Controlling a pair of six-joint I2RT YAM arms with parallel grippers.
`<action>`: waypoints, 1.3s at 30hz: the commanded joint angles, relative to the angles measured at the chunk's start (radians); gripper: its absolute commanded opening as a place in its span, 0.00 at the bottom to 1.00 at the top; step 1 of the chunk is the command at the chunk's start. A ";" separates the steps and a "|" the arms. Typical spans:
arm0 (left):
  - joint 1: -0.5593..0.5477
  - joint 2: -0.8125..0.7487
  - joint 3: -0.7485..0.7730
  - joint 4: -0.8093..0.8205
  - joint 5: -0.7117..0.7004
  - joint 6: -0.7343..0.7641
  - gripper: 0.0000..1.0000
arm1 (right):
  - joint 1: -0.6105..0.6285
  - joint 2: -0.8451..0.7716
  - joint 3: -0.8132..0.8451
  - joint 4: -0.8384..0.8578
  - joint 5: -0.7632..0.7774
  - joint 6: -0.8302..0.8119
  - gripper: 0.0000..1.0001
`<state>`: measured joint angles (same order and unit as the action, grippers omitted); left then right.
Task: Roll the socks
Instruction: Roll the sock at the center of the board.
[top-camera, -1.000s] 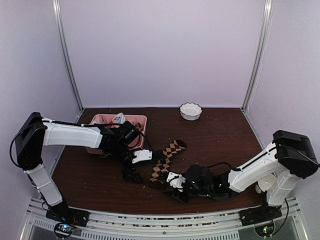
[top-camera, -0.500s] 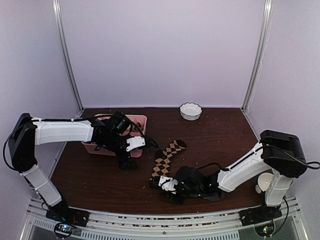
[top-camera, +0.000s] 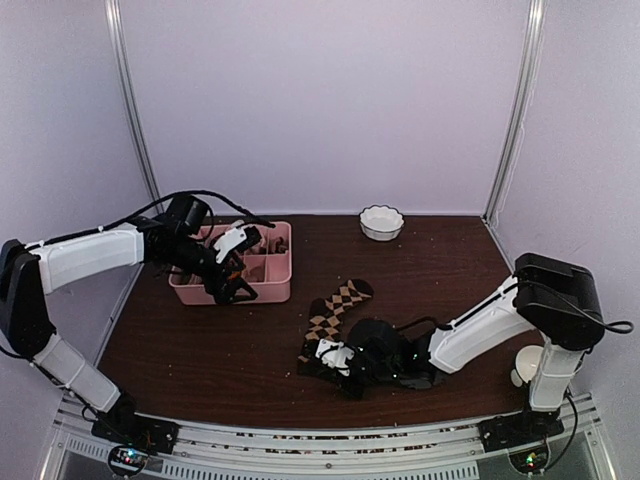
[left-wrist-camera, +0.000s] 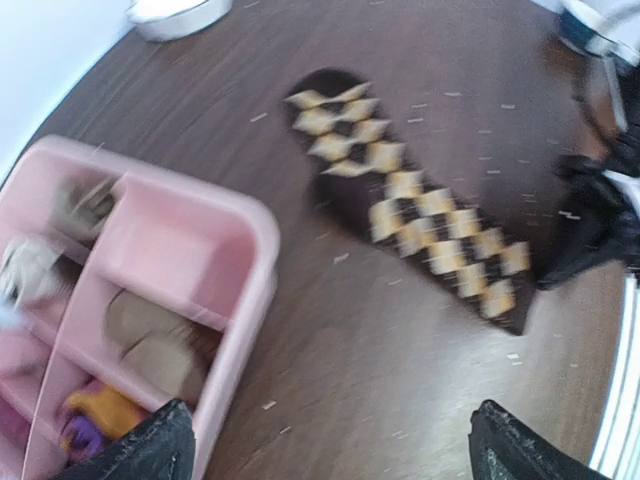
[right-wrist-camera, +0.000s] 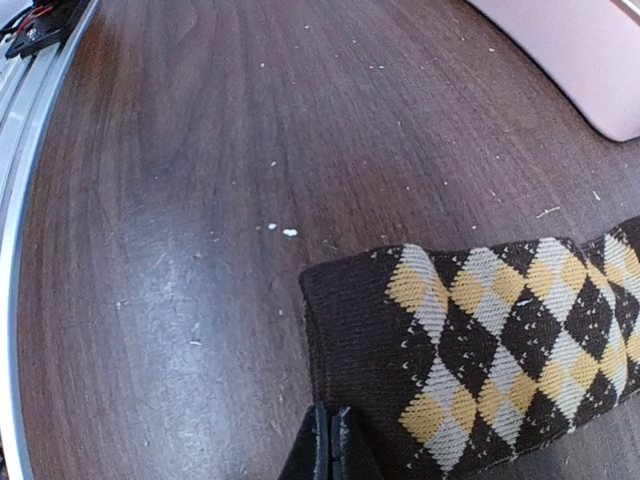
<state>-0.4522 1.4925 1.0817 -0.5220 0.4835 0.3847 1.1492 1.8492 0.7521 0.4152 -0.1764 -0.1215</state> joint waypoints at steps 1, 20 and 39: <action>-0.120 -0.015 -0.029 -0.019 0.066 0.081 0.98 | -0.042 0.052 0.009 -0.145 -0.077 0.060 0.00; -0.458 0.205 -0.036 0.005 -0.096 0.328 0.67 | -0.241 0.089 0.044 0.068 -0.639 0.619 0.00; -0.501 0.394 0.080 0.026 -0.136 0.318 0.44 | -0.259 0.091 -0.005 0.234 -0.639 0.774 0.00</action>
<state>-0.9390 1.8744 1.1355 -0.5190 0.3428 0.7086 0.8970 1.9289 0.7589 0.6102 -0.8093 0.6361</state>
